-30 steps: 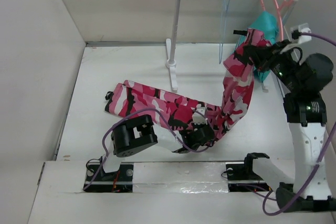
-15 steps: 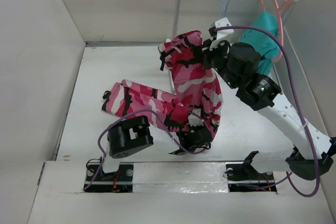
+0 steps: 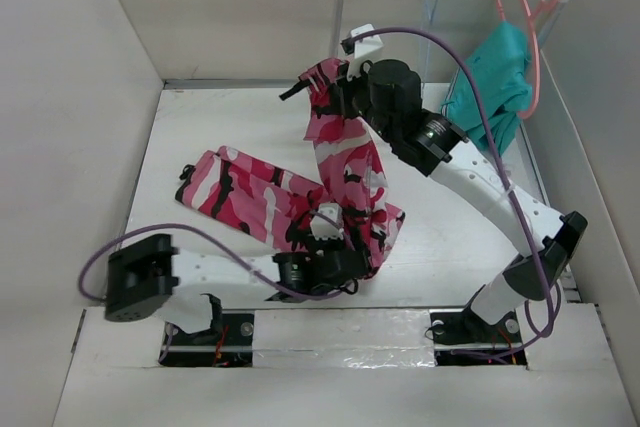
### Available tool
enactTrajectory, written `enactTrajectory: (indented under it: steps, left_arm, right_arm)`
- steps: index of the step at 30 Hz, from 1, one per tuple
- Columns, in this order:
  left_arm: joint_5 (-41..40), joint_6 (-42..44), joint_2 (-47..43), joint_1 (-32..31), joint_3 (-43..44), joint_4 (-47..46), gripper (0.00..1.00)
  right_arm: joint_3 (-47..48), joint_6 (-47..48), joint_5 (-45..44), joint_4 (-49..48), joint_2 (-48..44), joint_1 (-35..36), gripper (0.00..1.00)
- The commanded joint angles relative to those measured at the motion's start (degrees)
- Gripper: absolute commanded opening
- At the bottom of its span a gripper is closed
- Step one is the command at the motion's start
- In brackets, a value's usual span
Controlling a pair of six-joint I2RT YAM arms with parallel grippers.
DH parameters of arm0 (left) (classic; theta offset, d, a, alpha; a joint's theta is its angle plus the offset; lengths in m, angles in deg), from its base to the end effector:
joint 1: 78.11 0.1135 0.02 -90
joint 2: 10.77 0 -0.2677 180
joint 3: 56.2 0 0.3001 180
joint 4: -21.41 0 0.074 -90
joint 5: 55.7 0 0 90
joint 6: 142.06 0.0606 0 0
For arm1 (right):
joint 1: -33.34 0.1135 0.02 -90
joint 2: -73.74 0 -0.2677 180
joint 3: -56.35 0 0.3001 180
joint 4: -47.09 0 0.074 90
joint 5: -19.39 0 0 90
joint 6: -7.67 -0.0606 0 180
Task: Place the trousers on the hanger
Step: Fold the trousers at the center of the board.
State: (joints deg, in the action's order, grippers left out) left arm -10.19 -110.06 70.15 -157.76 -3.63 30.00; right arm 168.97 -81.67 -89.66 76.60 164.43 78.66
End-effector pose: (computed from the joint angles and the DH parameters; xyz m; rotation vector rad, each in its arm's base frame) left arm 0.1021 -0.3225 0.1649 -0.0259 2.0755 -0.6463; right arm 0.3176 0.2931 0.4759 -0.4306 1.6495 0.2994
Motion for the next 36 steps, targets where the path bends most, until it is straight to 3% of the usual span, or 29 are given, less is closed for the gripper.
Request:
enactTrajectory:
  steps: [1, 3, 6, 7, 9, 10, 13, 18, 23, 25, 27, 31, 32, 35, 36]
  left_arm:
    - [-7.4, 2.9, -11.4, -0.1, -1.3, 6.3, 0.81]
    - [-6.8, 4.3, -16.0, 2.4, -2.3, 7.2, 0.90]
    - [-8.2, 0.5, -21.5, 3.2, -3.0, 14.2, 0.87]
    - [-9.5, -1.6, -25.2, 3.2, -3.2, 17.8, 0.72]
    - [-10.9, -2.5, -30.0, 2.7, -2.6, 20.8, 0.51]
    - [-11.4, -2.5, -32.7, 1.9, -2.2, 22.2, 0.27]
    - [-12.3, 0.1, -43.6, 1.9, 0.2, 26.0, 0.13]
    - [-13.5, 2.1, -58.6, 1.9, 3.2, 32.8, 0.12]
    - [-16.8, 0.3, -65.1, 1.9, 8.1, 41.2, 0.12]
    - [-17.4, 0.5, -66.5, 1.9, 9.7, 42.1, 0.12]
    - [-18.2, 1.2, -66.9, 1.9, 10.6, 42.8, 0.12]
    - [-20.1, 0.0, -66.5, 1.9, 13.6, 45.6, 0.12]
    - [-21.1, -0.8, -66.6, 1.9, 14.1, 47.2, 0.12]
    - [-22.3, -2.4, -67.6, 1.9, 14.6, 47.7, 0.13]
    - [-22.5, -2.3, -68.3, 1.9, 14.3, 47.0, 0.14]
  right_arm:
    - [5.5, -2.3, 0.1, -8.7, -1.7, 0.4, 0.00]
    - [5.9, -2.5, -0.4, -8.7, -1.2, 1.0, 0.00]
    - [6.2, -2.4, -1.3, -9.0, -0.9, 2.3, 0.00]
    - [6.6, -2.6, -1.7, -9.0, -0.6, 3.1, 0.00]
    - [7.3, -2.7, -2.7, -8.8, 0.0, 3.6, 0.00]
    - [7.8, -2.8, -3.4, -8.7, 0.4, 4.8, 0.00]
    - [10.2, -3.5, -6.0, -8.6, 3.2, 7.2, 0.00]
    - [17.1, -3.2, -11.3, -9.5, 12.5, 11.4, 0.00]
    - [24.2, -2.2, -12.2, -13.4, 25.0, 16.0, 0.00]
    - [28.5, -3.1, -11.3, -14.6, 33.2, 17.3, 0.09]
    - [32.6, -4.0, -8.6, -16.4, 39.6, 18.6, 0.30]
    - [47.6, -10.2, 4.6, -12.3, 54.7, 20.9, 0.60]
    - [48.9, -10.9, 5.8, -11.7, 56.1, 20.9, 0.75]
    - [41.0, -11.7, 6.7, -15.6, 51.4, 21.7, 0.92]
    - [32.9, -11.8, 6.6, -16.8, 45.4, 21.1, 0.93]
